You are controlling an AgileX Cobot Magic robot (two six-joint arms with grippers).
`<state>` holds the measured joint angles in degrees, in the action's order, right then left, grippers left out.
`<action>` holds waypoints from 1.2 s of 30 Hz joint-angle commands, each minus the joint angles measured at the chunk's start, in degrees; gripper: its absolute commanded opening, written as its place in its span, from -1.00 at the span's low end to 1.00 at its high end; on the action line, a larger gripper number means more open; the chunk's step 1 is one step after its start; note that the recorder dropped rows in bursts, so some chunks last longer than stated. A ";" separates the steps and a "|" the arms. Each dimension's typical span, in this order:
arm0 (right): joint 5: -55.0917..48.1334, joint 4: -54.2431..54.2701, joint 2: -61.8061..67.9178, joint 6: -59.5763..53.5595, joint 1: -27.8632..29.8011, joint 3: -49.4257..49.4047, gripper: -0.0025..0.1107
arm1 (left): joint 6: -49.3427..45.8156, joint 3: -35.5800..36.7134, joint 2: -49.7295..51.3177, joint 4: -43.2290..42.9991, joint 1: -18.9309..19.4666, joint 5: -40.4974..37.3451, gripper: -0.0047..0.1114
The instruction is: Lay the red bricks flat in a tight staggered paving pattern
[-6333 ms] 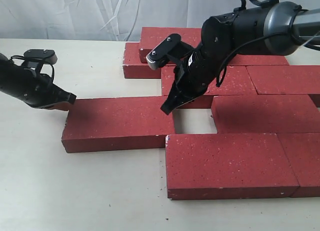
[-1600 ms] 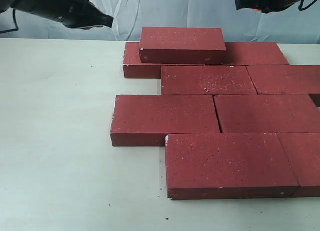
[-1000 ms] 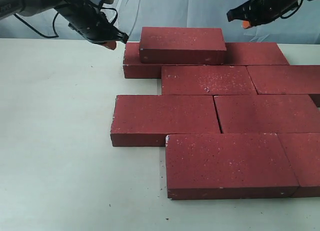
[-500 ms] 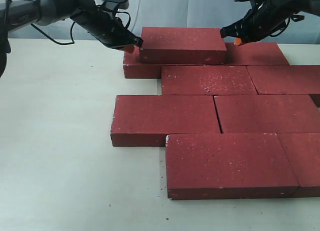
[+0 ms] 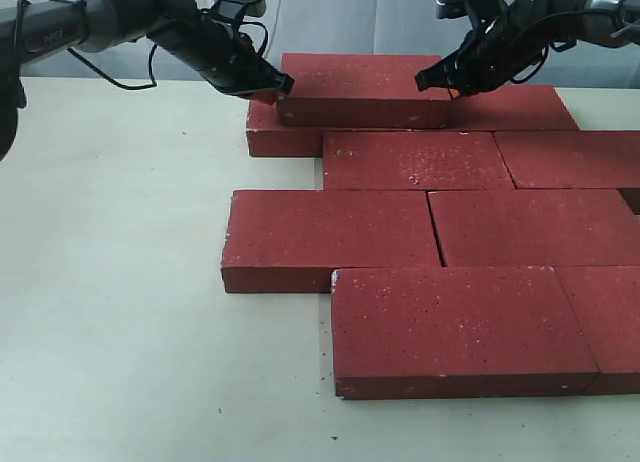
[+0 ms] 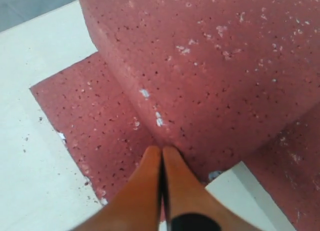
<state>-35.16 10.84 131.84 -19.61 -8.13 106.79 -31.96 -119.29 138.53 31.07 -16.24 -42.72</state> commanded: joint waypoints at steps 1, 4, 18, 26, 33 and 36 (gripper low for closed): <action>-1.46 0.88 -1.35 -0.39 -0.65 0.41 -0.97 | -0.18 -0.29 -0.81 -1.59 -0.89 0.20 -0.92; -2.41 0.88 -3.22 -0.39 -0.65 0.41 -0.97 | 0.05 -0.29 -3.05 -5.14 -0.89 -0.58 -0.92; -11.08 1.56 -10.51 -1.30 -4.00 0.30 -0.97 | 0.69 9.50 -16.31 -5.78 2.26 -4.19 -0.92; -12.84 1.71 -11.20 -1.30 -10.85 0.30 -0.97 | -0.20 29.68 -28.44 -5.67 5.39 4.67 -0.92; -12.38 2.99 -12.29 -1.30 -21.47 0.30 -0.97 | 0.03 51.86 -44.60 -5.23 6.67 17.04 -0.92; -10.54 3.44 -12.06 -1.19 -26.17 0.30 -0.97 | 0.03 59.99 -45.56 -5.02 10.54 24.43 -0.92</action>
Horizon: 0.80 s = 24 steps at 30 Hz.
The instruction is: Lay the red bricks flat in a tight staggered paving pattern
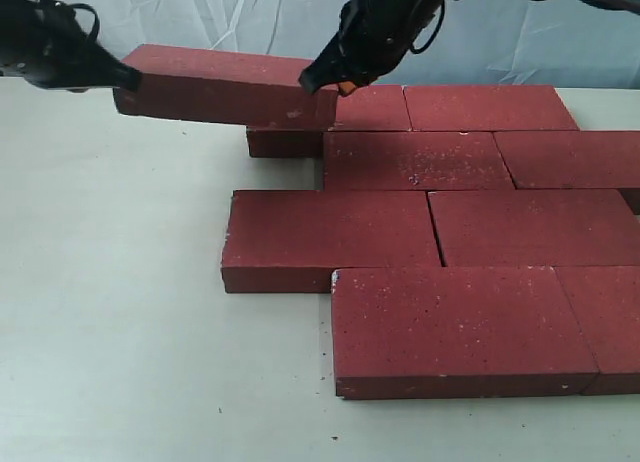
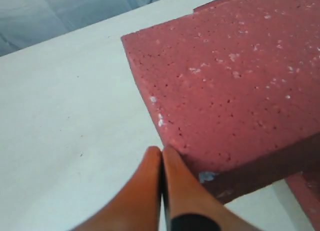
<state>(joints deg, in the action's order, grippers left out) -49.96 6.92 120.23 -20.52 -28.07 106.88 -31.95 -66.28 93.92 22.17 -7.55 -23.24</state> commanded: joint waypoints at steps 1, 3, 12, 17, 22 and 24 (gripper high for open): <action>4.93 7.77 -0.05 -0.27 -7.24 0.21 -0.97 | 0.02 9.35 -0.95 3.88 3.63 7.55 -0.92; 7.49 8.33 1.49 -0.27 -9.79 0.21 -0.97 | 0.02 12.08 -0.95 3.73 7.36 10.76 -0.92; 21.56 7.60 11.28 -0.63 -14.99 0.21 -0.97 | 0.02 18.87 1.03 3.89 14.73 18.12 -0.92; 22.20 4.45 12.78 -0.52 -14.88 0.21 -0.97 | 0.02 20.41 3.51 3.89 14.73 22.59 -0.92; 23.41 3.16 12.96 -0.41 -14.36 0.21 -0.97 | 0.02 20.41 5.50 3.89 14.73 24.49 -0.92; 23.64 2.22 12.96 -0.41 -14.25 0.21 -0.97 | 0.02 20.41 5.74 3.89 14.97 24.73 -0.92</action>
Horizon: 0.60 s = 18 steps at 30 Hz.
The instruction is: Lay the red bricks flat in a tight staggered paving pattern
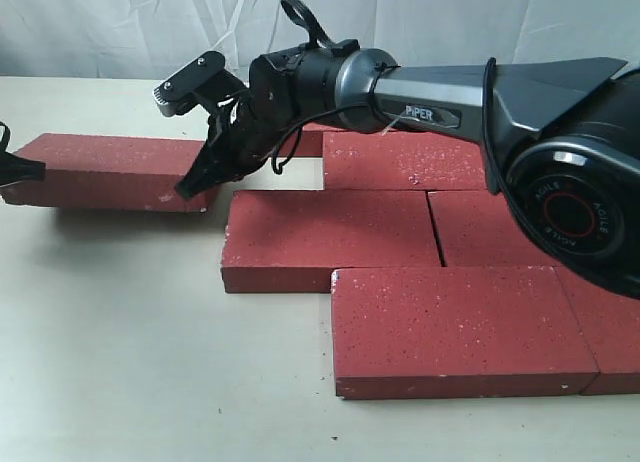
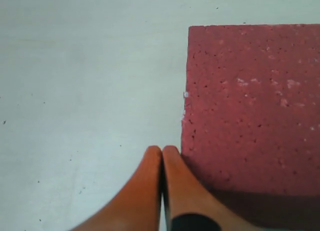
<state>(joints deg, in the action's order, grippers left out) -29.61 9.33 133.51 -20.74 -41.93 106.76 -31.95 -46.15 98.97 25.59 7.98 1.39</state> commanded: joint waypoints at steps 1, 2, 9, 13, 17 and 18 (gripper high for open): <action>3.03 -1.03 -0.33 -0.20 -0.14 0.34 -0.97 | 0.02 0.28 0.75 0.47 -0.55 0.24 -0.92; 2.70 -1.96 -0.33 -0.20 -0.04 0.34 -0.97 | 0.02 0.28 0.75 0.47 -0.55 0.24 -0.92; -1.83 -6.85 0.03 -0.20 0.27 0.34 -0.97 | 0.02 0.28 0.75 0.47 -0.55 0.35 -0.92; -1.86 -7.86 -0.08 0.44 0.79 0.34 -0.97 | 0.02 0.28 0.75 0.47 -0.55 1.19 -0.92; -2.17 -9.33 -0.58 2.00 1.61 0.34 -0.97 | 0.02 0.28 0.75 0.47 -0.55 1.61 -0.92; -2.76 -9.33 -0.87 2.65 1.92 0.34 -0.97 | 0.02 0.28 0.75 0.47 -0.55 1.61 -0.92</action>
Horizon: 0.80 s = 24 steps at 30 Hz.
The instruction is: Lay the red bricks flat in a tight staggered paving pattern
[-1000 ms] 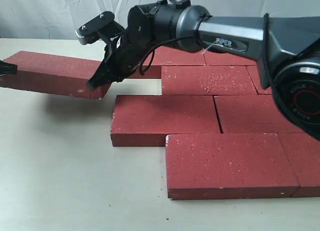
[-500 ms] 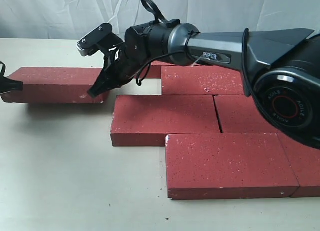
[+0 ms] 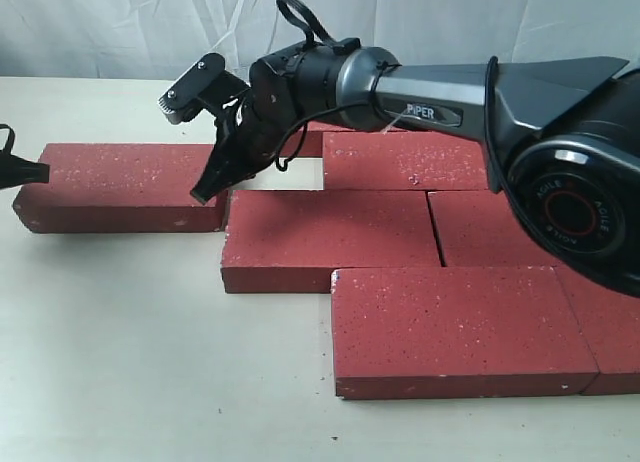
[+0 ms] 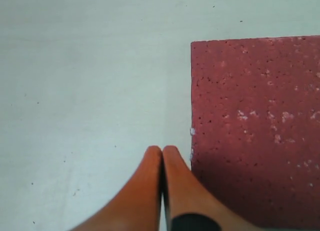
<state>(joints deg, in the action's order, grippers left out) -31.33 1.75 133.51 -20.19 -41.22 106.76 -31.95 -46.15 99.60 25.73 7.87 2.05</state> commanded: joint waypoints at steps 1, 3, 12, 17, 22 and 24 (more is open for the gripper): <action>-2.29 -1.75 -1.14 2.49 1.22 0.34 -0.97 | 0.02 0.28 0.13 0.33 -0.45 0.95 -0.92; -5.94 -2.35 -1.95 2.49 1.37 0.34 -0.97 | 0.02 0.28 0.13 0.33 -0.45 0.95 -0.92; -7.65 -4.00 -10.79 5.13 5.02 -9.31 -0.97 | 0.05 0.44 0.78 0.88 1.69 3.61 -0.92; 0.55 -4.16 -20.99 3.53 5.77 -25.65 -0.97 | 2.22 0.19 2.96 2.37 3.40 2.51 -0.92; 6.54 -4.64 -28.04 -3.52 5.90 -36.62 -0.97 | 2.22 -1.29 5.90 1.47 3.40 -2.05 -0.92; 8.65 -4.52 -29.39 -3.62 5.90 -37.15 -0.97 | 3.40 -1.29 6.41 1.79 3.40 -1.24 -0.92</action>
<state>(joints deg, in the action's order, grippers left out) -26.79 -2.40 106.57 -21.75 -35.67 71.14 -30.08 -46.87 105.18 27.18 11.14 0.35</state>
